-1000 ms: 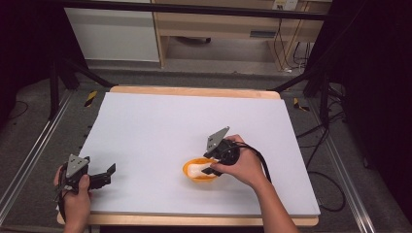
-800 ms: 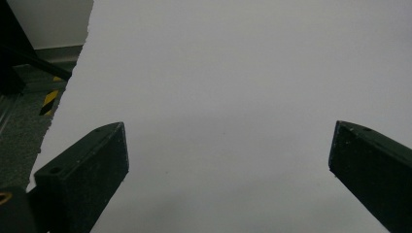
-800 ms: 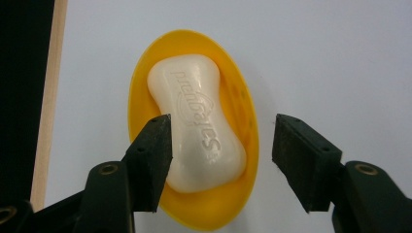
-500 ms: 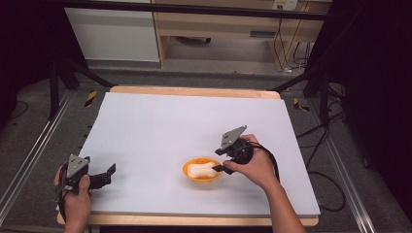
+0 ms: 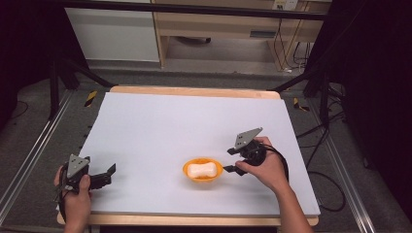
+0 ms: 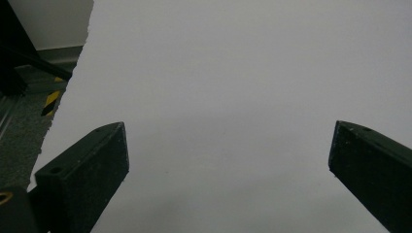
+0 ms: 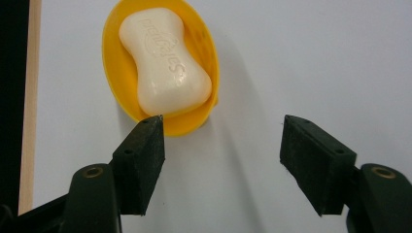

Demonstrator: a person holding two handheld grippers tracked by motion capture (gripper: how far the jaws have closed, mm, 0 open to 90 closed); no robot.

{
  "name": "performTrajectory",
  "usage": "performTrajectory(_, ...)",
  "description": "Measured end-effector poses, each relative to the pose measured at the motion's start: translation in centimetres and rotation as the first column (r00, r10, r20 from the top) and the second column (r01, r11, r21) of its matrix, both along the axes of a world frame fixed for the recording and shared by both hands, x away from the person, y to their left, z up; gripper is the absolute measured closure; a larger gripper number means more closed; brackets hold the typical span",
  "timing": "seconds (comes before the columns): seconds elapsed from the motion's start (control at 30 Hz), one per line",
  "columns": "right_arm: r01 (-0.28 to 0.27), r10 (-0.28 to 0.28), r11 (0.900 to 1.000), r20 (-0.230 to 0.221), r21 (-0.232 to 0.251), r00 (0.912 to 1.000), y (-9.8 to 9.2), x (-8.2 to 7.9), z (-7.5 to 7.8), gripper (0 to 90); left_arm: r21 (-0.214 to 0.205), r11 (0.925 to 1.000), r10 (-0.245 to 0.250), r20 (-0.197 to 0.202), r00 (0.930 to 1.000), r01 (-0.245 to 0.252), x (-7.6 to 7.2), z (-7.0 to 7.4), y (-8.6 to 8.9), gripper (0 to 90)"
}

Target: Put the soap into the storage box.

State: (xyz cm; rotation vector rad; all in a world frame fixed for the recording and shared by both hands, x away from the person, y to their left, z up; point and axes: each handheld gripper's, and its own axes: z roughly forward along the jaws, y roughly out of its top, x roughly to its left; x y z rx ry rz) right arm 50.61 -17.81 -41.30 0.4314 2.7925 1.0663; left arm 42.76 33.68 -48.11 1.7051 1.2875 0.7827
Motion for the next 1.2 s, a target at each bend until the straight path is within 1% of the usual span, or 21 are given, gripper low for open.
performTrajectory(0.13, 0.013, -0.013, 0.9999, 0.001, 0.002, 0.9999, -0.6, -0.1, -0.3, 32.9, 0.001, 1.0, 0.0, 0.001, 1.0, 0.0, 0.0, 0.0, 0.0, 0.5)
performTrajectory(0.23, 0.032, -0.033, 0.9995, -0.005, -0.007, 0.9995, -1.5, -0.2, -0.7, 32.0, 0.001, 1.0, 0.0, 0.001, 1.0, 0.0, 0.0, 0.0, 0.0, 0.5)
performTrajectory(0.3, 0.036, -0.036, 0.9993, -0.004, -0.009, 0.9994, -1.6, -0.2, -0.8, 31.4, 0.0, 1.0, -0.001, 0.001, 1.0, 0.001, 0.0, 0.0, 0.0, 0.5)
performTrajectory(0.33, 0.058, -0.058, 0.9983, -0.002, 0.0, 0.9983, -2.2, -0.3, -0.9, 29.3, 0.001, 1.0, -0.001, 0.001, 1.0, 0.001, 0.0, 0.0, 0.0, 0.6)
performTrajectory(0.37, 0.058, -0.058, 0.9983, -0.002, 0.0, 0.9983, -2.2, -0.3, -0.9, 29.3, 0.002, 1.0, -0.001, 0.001, 1.0, 0.001, 0.0, 0.0, 0.0, 0.6)
performTrajectory(0.43, 0.07, -0.07, 0.9975, 0.0, 0.004, 0.9975, -3.0, -0.4, -1.0, 28.2, 0.003, 1.0, -0.001, 0.002, 1.0, 0.001, 0.0, 0.0, 0.0, 0.6)
performTrajectory(0.5, 0.074, -0.074, 0.9972, -0.003, 0.007, 0.9972, -3.1, -0.4, -1.1, 28.0, 0.003, 1.0, -0.001, 0.002, 1.0, 0.001, 0.0, 0.0, 0.0, 0.6)
performTrajectory(0.53, 0.085, -0.085, 0.9963, 0.001, 0.006, 0.9963, -3.7, -0.5, -1.1, 27.1, 0.005, 1.0, -0.002, 0.002, 1.0, 0.002, 0.0, 0.0, 0.0, 0.6)
performTrajectory(0.7, 0.107, -0.107, 0.9941, 0.005, 0.014, 0.9942, -4.5, -0.7, -1.3, 24.8, 0.008, 1.0, -0.001, 0.002, 1.0, 0.001, 0.0, 0.0, -0.1, 0.7)
performTrajectory(0.8, 0.138, -0.138, 0.9903, 0.016, 0.012, 0.9902, -5.2, -0.9, -1.7, 19.4, 0.011, 0.9999, -0.003, 0.002, 1.0, 0.003, 0.0, 0.0, 0.0, 0.7)
performTrajectory(0.83, 0.138, -0.138, 0.9903, 0.016, 0.012, 0.9902, -5.2, -0.9, -1.7, 19.4, 0.011, 0.9999, -0.002, 0.003, 1.0, 0.002, 0.0, 0.0, 0.0, 0.7)
performTrajectory(0.9, 0.159, -0.16, 0.9871, 0.022, 0.015, 0.9869, -5.7, -1.0, -2.1, 16.6, 0.009, 1.0, -0.001, 0.004, 1.0, 0.001, 0.0, 0.0, 0.0, 0.7)
performTrajectory(0.97, 0.169, -0.169, 0.9855, 0.019, 0.014, 0.9854, -5.9, -1.1, -2.1, 15.9, 0.01, 0.9999, -0.001, 0.005, 1.0, 0.001, 0.0, 0.0, 0.0, 0.7)
performTrajectory(1.0, 0.182, -0.182, 0.9831, 0.021, 0.017, 0.983, -6.3, -1.2, -2.3, 15.2, 0.009, 1.0, 0.0, 0.004, 1.0, 0.0, 0.0, 0.0, 0.0, 0.7)
performTrajectory(1.07, 0.184, -0.185, 0.9826, 0.022, 0.02, 0.9825, -6.6, -1.3, -2.4, 14.8, 0.009, 1.0, -0.001, 0.004, 1.0, 0.001, 0.0, 0.0, 0.0, 0.7)
performTrajectory(1.13, 0.211, -0.211, 0.9773, 0.029, 0.023, 0.977, -7.2, -1.5, -2.6, 12.3, 0.01, 0.9999, -0.001, 0.004, 1.0, 0.001, -0.1, 0.0, 0.0, 0.7)
performTrajectory(1.2, 0.216, -0.216, 0.9762, 0.033, 0.024, 0.9758, -7.4, -1.6, -2.7, 11.6, 0.008, 1.0, -0.001, 0.004, 1.0, 0.001, -0.1, 0.0, -0.1, 0.7)
